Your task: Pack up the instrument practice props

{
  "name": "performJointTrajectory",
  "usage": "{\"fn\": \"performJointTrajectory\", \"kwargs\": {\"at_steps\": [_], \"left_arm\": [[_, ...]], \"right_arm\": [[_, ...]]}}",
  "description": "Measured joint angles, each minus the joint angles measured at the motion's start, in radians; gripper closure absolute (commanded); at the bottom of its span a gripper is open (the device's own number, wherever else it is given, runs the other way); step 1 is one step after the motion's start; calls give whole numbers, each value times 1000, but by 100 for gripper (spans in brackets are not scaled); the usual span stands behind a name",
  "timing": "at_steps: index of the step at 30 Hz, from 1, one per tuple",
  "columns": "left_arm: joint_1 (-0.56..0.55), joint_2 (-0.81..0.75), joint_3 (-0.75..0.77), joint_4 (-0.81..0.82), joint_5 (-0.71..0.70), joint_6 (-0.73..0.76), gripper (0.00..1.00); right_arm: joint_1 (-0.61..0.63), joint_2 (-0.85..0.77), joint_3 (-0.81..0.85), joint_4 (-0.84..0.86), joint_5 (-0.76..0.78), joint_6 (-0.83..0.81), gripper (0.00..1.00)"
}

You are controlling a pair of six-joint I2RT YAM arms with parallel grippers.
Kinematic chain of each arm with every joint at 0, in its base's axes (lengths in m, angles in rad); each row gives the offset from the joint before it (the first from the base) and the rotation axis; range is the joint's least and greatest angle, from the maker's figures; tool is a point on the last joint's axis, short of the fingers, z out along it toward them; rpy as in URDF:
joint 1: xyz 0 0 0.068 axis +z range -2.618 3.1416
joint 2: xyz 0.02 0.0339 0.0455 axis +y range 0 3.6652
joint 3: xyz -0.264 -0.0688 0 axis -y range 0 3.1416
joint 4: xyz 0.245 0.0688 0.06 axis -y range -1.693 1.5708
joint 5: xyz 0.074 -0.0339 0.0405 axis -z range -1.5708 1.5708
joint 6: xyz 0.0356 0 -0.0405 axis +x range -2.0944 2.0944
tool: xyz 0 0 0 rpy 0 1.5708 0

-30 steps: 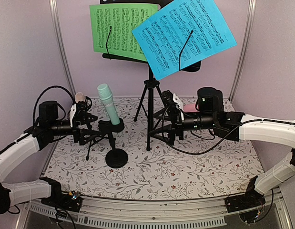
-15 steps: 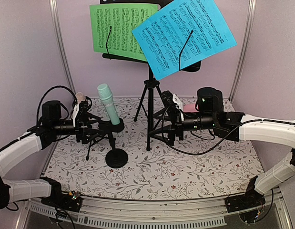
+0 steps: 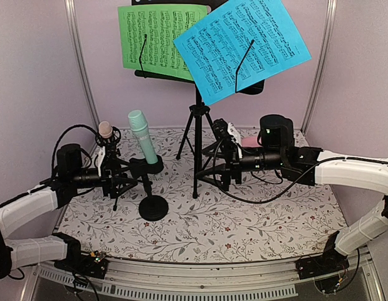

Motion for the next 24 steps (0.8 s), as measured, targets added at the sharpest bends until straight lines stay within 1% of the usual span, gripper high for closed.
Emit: {"fn": "performJointTrajectory", "kwargs": {"at_steps": [9, 24], "left_arm": [[0, -8, -27, 117, -10, -49, 20], [0, 28, -24, 192, 10, -61, 31]], "right_arm": [[2, -9, 0, -5, 14, 1, 1], [23, -10, 3, -17, 26, 1, 1]]}}
